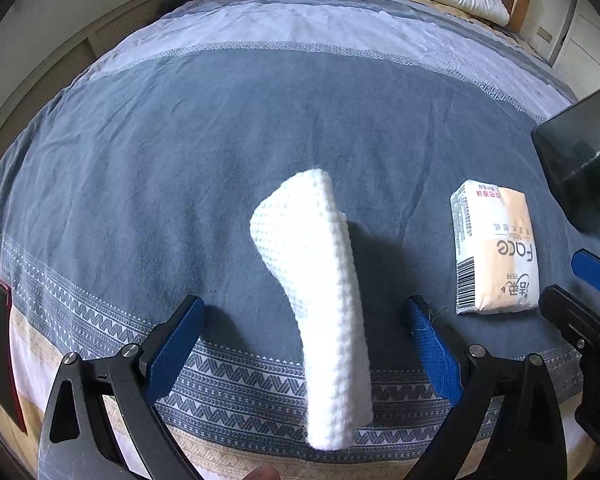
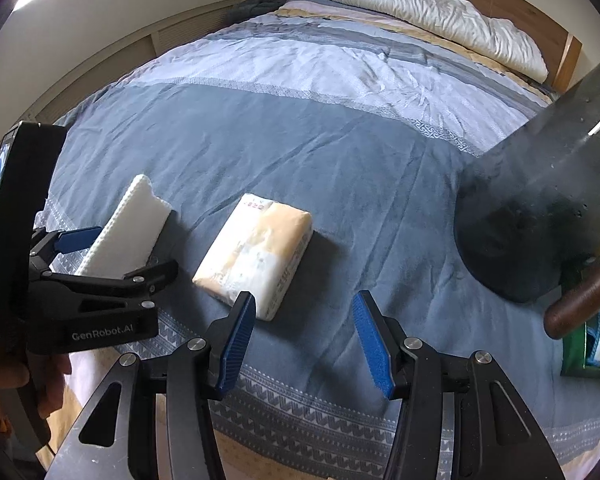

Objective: Organize soft objects
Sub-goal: 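Grasp the white knit sponge with the left tool while the right tool grasps the Face tissue packet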

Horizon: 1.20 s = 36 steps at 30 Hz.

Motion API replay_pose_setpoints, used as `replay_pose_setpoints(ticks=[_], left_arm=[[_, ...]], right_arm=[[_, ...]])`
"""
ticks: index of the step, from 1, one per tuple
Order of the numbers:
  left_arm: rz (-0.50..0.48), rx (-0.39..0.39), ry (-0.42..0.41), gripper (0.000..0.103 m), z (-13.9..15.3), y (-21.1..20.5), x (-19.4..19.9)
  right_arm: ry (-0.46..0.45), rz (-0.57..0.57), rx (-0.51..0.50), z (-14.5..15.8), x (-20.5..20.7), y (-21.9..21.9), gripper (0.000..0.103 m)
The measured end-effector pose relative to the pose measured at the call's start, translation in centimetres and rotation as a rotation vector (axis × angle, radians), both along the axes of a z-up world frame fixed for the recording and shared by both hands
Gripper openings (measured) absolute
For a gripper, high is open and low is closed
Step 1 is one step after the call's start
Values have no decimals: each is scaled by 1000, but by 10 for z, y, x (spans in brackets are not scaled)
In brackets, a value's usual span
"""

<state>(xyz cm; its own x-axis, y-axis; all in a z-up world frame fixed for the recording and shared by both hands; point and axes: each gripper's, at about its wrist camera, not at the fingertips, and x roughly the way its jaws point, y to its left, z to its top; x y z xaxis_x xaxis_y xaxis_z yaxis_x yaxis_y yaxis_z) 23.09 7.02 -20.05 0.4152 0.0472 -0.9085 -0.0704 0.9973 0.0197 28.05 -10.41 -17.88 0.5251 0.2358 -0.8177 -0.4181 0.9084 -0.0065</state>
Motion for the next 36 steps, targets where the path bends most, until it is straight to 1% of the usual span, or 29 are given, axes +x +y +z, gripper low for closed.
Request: replay_pose_setpoints(ticks=[9, 16, 18, 26, 29, 33, 36], left_arm=[[-15, 8, -3, 96, -3, 1, 2], [-34, 7, -9, 96, -4, 2, 4], [-39, 7, -9, 96, -6, 4, 6], [-51, 11, -13, 96, -8, 6, 9], [-54, 15, -14, 96, -8, 6, 10], [-53, 16, -12, 96, -9, 6, 12], [-55, 22, -14, 96, -9, 4, 11]], right_arm=[[47, -19, 63, -1, 22, 14, 51], [85, -44, 102, -10, 44, 32, 52], [89, -46, 98, -14, 48, 37, 57], [131, -91, 94, -27, 58, 46, 59], [146, -91, 74, -33, 62, 52, 63], [150, -100, 43, -41, 67, 58, 63], [149, -100, 46, -43, 69, 60, 60]])
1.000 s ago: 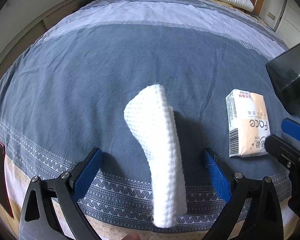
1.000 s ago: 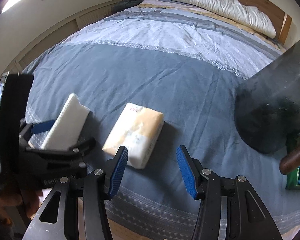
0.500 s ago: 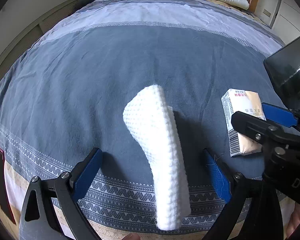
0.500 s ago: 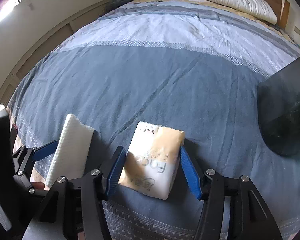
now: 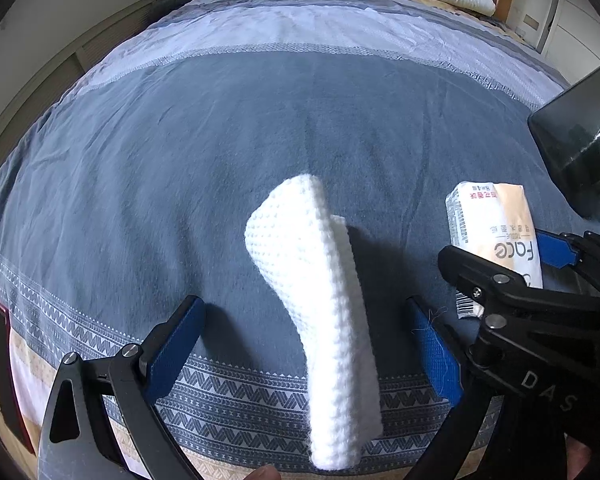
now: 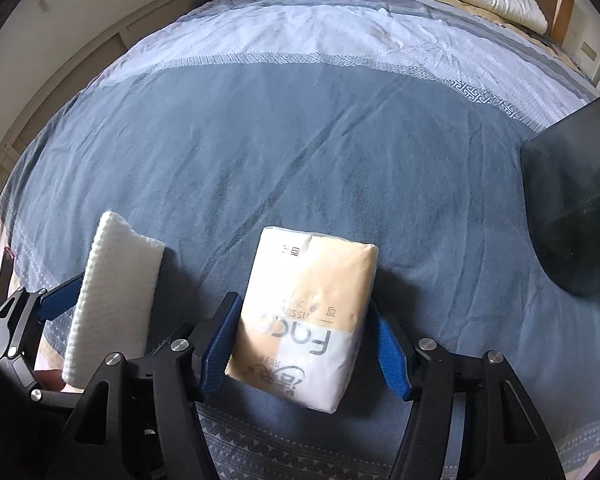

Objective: Organize soft objects
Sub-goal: 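Grasp the white knit sponge with the left tool while the right tool grasps the Face tissue packet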

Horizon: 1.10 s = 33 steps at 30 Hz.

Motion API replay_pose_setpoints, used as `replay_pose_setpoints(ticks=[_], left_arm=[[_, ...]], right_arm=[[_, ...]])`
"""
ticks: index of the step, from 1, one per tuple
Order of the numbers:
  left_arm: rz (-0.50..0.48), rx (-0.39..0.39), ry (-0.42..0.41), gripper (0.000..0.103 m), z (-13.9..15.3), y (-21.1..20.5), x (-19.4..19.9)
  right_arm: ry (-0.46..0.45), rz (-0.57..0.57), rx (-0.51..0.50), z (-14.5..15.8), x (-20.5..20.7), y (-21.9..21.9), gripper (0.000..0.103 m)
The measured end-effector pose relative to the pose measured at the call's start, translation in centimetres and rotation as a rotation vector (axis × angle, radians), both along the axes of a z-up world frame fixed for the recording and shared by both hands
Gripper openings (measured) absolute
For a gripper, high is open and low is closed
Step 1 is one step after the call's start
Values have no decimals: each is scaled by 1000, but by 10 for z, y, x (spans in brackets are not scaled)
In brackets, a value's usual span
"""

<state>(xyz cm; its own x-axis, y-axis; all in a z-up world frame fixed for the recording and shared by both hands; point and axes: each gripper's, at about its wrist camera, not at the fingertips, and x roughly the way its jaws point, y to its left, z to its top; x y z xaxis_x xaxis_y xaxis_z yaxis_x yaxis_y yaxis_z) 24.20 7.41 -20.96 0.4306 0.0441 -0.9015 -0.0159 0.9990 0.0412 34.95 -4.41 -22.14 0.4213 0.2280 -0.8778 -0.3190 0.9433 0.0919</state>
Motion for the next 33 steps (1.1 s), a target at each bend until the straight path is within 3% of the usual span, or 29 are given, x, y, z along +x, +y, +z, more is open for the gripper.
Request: replay_pose_setpoints(ticks=[13, 24, 33], left_arm=[[0, 5, -1, 96, -1, -3, 1], [14, -34, -1, 95, 0, 2, 1], [28, -26, 4, 81, 2, 0, 3]], right_arm=[[-11, -5, 47, 5, -10, -38, 57], [-36, 18, -23, 14, -38, -67, 57], [-41, 20, -25, 16, -46, -74, 57]])
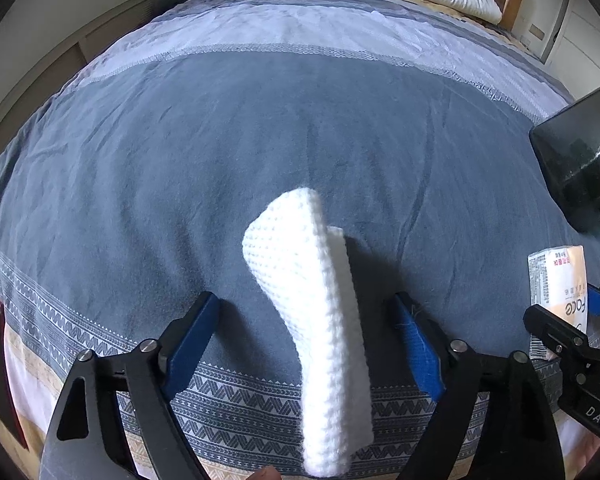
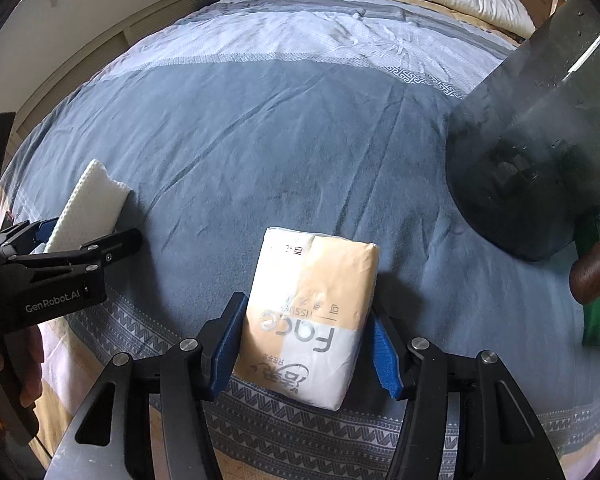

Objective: Organize soft objects
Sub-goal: 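Grasp the white knit sponge with the left tool while the right tool grasps the Face tissue packet, then carry the white sponge and tissue packet with both tools over the green tray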

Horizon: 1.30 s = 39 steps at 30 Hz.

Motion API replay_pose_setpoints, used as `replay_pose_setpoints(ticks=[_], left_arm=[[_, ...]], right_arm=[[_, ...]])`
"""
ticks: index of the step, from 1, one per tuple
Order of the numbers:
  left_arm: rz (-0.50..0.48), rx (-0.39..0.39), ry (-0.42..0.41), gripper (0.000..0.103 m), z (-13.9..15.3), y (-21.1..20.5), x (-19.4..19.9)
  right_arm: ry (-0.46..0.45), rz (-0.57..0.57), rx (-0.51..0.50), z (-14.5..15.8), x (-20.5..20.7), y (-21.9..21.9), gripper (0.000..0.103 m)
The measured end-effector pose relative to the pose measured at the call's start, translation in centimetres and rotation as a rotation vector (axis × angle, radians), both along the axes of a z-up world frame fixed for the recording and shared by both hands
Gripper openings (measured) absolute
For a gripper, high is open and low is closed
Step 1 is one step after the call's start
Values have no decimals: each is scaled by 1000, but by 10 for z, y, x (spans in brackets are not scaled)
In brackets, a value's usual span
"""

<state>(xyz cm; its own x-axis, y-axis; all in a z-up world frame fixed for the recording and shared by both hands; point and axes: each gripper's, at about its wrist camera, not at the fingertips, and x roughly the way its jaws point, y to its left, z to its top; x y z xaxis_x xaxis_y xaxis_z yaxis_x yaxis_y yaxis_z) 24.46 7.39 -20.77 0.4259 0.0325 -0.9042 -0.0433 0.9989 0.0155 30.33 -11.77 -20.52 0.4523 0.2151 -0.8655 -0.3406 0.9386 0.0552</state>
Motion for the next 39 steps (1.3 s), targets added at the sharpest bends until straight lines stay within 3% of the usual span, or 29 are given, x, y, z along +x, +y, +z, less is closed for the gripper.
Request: replay_pose_setpoints(ticks=[8, 14, 17, 22, 27, 39], left_arm=[[-5, 16, 3, 70, 1, -6, 0], [-12, 15, 3, 51, 3, -9, 0], [-10, 14, 3, 40, 4, -9, -1], [-21, 28, 7, 6, 5, -13, -3], [-31, 67, -4, 5, 7, -19, -8], [-22, 64, -7, 5, 15, -28, -25]], right_arm=[[0, 0, 9, -2, 2, 1, 57], [7, -3, 26, -2, 3, -3, 54], [6, 0, 23, -1, 3, -4, 54], [-1, 4, 17, -1, 1, -3, 53], [-31, 17, 8, 2, -4, -2, 50], [-97, 54, -15, 15, -28, -6, 49]])
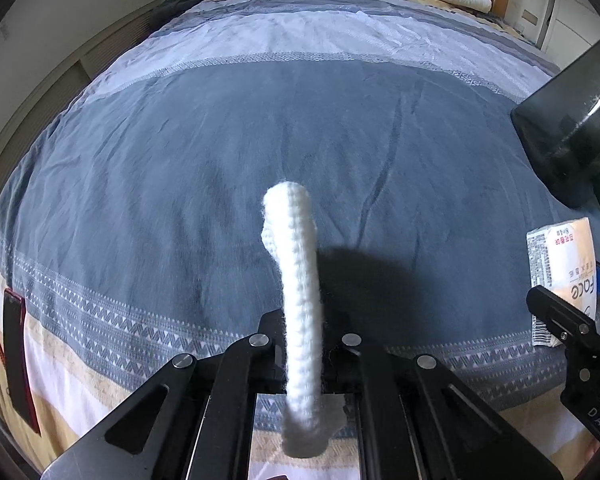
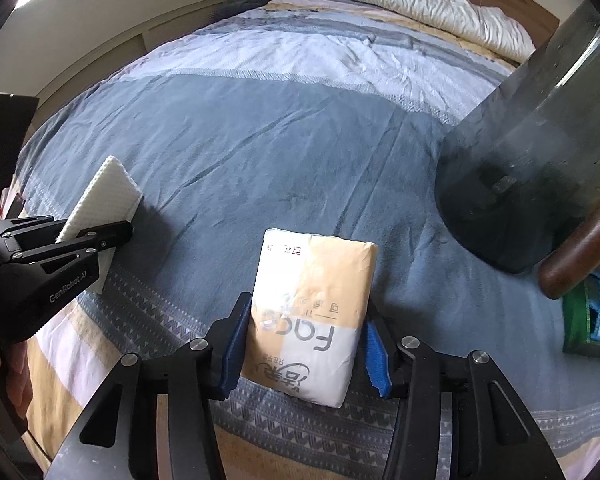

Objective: Organize soft objects
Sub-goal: 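Carry the white sponge and tissue packet with both tools over the green tray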

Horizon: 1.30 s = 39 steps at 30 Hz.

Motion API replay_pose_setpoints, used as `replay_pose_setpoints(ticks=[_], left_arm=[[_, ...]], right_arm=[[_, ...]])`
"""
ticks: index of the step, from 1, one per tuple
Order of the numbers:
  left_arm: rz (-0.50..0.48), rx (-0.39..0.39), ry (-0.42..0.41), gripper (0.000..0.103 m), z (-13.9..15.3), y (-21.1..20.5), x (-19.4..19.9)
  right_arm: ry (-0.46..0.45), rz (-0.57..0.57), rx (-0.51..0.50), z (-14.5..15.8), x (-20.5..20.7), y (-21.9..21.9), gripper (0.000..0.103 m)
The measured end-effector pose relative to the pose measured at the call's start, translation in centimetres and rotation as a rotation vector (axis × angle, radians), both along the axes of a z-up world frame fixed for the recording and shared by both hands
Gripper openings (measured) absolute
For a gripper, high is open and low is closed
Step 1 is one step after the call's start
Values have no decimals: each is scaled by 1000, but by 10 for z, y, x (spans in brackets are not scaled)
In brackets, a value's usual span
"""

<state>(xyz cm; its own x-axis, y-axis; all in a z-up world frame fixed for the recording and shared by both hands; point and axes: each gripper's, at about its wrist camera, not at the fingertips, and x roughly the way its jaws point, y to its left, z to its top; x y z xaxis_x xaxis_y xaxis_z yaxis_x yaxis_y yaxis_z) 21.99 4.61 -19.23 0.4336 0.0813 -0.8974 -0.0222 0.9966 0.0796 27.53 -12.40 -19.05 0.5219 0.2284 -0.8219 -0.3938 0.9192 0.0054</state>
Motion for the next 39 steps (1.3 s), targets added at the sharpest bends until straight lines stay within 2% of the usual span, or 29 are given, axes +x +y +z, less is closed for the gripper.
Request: replay_pose_setpoints(ticks=[7, 16, 30, 39], left_arm=[[0, -19, 4, 5, 5, -7, -12], [-38, -41, -9, 5, 20, -37, -39], [-240, -112, -12, 5, 53, -142, -90], [-369, -126, -15, 5, 71, -214, -97]], right_arm=[[-37, 25, -18, 13, -24, -6, 49], [-58, 34, -39, 28, -61, -40, 49], [-90, -35, -74, 58, -122, -127, 49], [-125, -127, -89, 87, -152, -197, 49]])
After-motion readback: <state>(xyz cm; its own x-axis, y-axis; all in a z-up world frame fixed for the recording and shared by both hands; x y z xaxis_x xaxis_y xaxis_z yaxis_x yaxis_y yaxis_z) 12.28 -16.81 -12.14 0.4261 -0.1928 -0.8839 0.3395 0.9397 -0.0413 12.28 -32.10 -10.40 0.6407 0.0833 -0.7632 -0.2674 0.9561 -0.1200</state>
